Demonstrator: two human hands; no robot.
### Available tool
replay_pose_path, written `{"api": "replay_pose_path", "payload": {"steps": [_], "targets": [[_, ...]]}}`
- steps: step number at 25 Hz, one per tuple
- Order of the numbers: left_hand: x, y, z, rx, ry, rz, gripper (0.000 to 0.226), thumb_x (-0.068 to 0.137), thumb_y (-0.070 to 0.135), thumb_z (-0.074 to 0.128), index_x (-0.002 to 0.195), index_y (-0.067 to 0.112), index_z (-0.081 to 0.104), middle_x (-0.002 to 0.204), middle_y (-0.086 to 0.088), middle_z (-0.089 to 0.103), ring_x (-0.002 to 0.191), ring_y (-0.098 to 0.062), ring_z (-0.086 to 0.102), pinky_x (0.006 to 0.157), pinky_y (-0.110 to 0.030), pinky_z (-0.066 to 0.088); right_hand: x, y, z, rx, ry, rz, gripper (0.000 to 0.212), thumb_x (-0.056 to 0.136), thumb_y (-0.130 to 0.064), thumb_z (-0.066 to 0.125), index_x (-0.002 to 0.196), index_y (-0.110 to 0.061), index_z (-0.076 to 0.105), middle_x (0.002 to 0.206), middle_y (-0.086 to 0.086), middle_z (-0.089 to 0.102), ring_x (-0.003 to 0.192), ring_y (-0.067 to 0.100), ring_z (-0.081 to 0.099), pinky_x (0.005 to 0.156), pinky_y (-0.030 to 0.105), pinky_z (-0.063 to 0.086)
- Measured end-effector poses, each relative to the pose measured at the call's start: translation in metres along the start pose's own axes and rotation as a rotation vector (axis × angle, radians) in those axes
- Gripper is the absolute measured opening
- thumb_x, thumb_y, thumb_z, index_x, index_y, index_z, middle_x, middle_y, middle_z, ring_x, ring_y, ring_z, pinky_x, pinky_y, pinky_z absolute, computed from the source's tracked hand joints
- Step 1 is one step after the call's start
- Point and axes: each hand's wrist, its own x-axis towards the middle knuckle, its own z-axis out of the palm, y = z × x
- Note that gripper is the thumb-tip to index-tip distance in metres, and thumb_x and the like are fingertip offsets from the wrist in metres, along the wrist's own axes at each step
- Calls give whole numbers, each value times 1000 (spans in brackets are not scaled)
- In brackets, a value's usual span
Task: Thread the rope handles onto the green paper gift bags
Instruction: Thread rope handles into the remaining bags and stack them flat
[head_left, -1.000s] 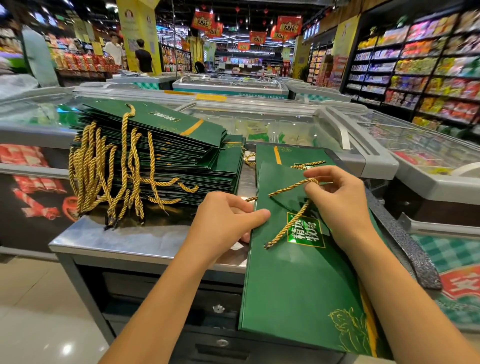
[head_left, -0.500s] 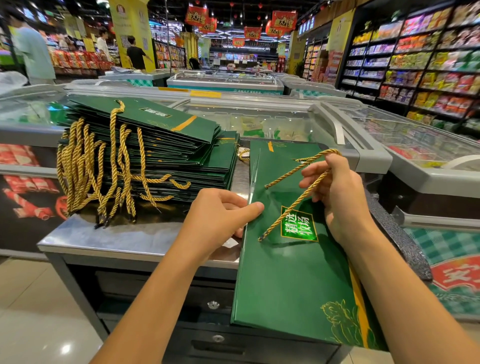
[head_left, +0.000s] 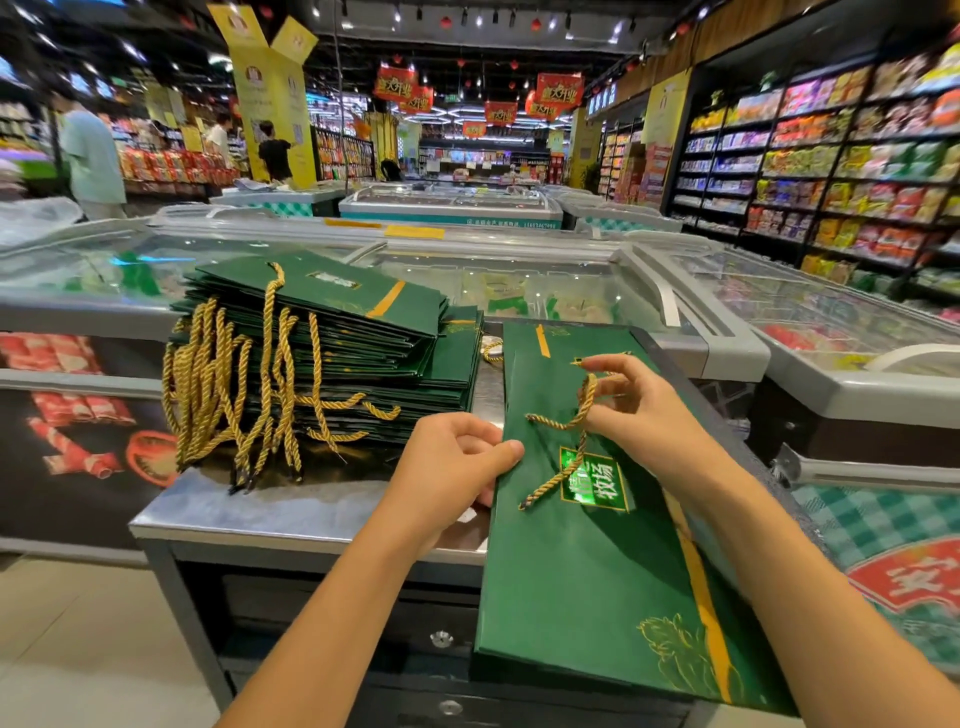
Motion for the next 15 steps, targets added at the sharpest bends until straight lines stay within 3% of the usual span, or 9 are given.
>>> {"api": "replay_pose_path", "payload": {"steps": [2,8,12,15], "targets": [[1,1,-3,-73,47,-9,14,88,11,74,95,0,67,71,-14,70,59,-18,63,54,-26,49,-6,-7,-7,-102,-48,30,46,86,-6,70,124,-27,57,115,6,63,92,17,66,88,35,57],[-7,12,-5,-252,79,-22,12,94,12,67,99,2,68,71,-9,73,58,-16,65,53,-26,51,-60,-23,-12,-268,-72,11,26,92,-37,70,117,-33,62,110,-10,65,102,7,65,86,24,53],[-14,23,-3,-347,8,40,23,102,23,55,99,14,76,88,-12,73,76,-26,63,67,-36,51,-77,-38,-4,-248,-110,17,45,85,-68,59,120,-41,61,114,-19,65,106,-4,60,90,22,49],[-21,42,-1,-325,-74,176,32,106,22,42,113,20,74,105,-10,76,101,-27,70,89,-41,50,-78,-61,-10,-106,-93,43,56,78,-77,46,119,-42,61,116,-21,66,107,-7,60,91,22,47]]}}
